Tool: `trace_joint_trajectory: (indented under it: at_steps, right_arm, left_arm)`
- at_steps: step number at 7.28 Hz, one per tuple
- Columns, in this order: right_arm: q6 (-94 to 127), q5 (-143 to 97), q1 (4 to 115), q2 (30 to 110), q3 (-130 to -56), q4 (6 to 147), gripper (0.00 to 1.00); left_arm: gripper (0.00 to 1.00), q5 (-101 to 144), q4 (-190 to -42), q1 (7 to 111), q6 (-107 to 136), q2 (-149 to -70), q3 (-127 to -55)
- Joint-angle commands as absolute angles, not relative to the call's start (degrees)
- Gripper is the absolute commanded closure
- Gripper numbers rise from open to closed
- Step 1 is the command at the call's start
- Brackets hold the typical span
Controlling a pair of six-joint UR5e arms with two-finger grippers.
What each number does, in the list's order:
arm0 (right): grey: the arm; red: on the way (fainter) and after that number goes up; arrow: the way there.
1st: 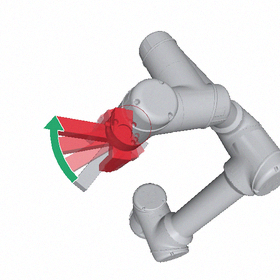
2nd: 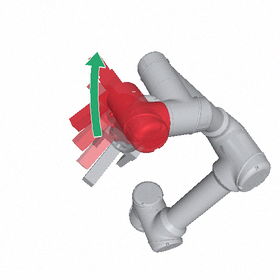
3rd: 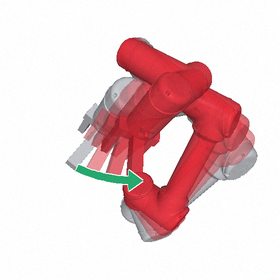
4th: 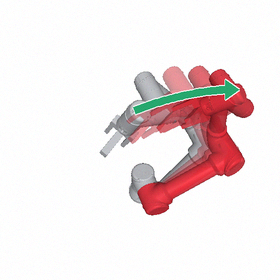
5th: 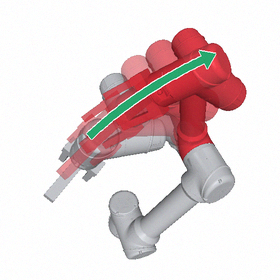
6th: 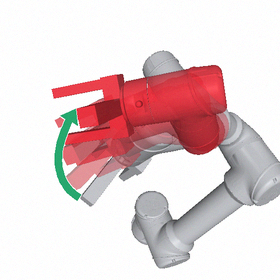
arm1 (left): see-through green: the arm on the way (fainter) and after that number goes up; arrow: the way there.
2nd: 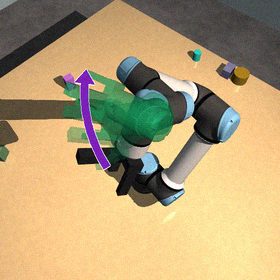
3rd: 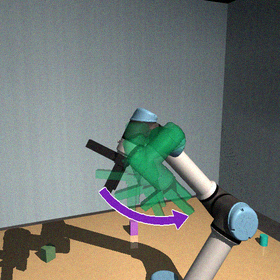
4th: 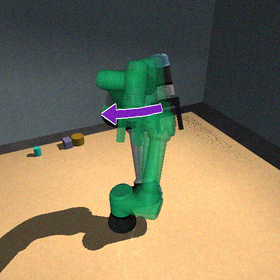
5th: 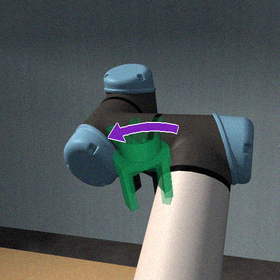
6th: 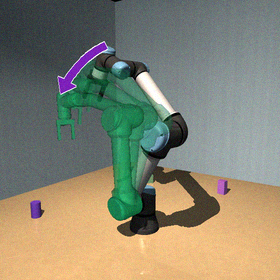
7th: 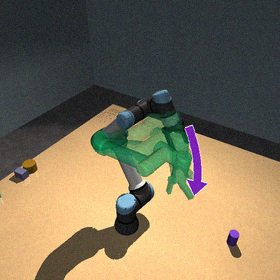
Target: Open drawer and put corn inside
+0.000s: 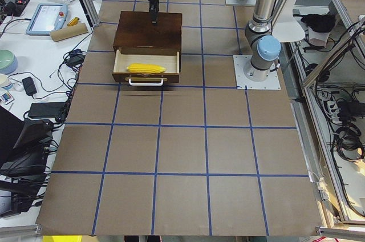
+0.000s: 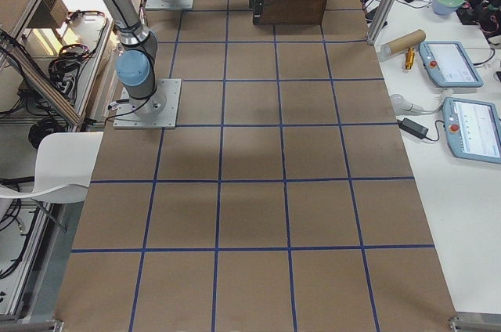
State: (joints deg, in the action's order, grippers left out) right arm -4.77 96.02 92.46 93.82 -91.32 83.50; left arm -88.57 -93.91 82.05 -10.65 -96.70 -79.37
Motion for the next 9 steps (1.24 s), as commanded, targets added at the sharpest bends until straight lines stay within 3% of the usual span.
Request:
trace_joint_trajectory:
  at_steps: [1, 9]
  right_arm:
    - [-4.7, 96.1, 92.5, 93.8, -91.3, 83.5, 0.00]
    - [-4.7, 96.1, 92.5, 93.8, -91.3, 83.5, 0.00]
  left_arm:
    - [0.00, -89.6, -93.5, 86.6, -7.1, -92.9, -83.7]
    - [0.00, -91.1, -93.4, 88.2, -5.8, -90.5, -85.3]
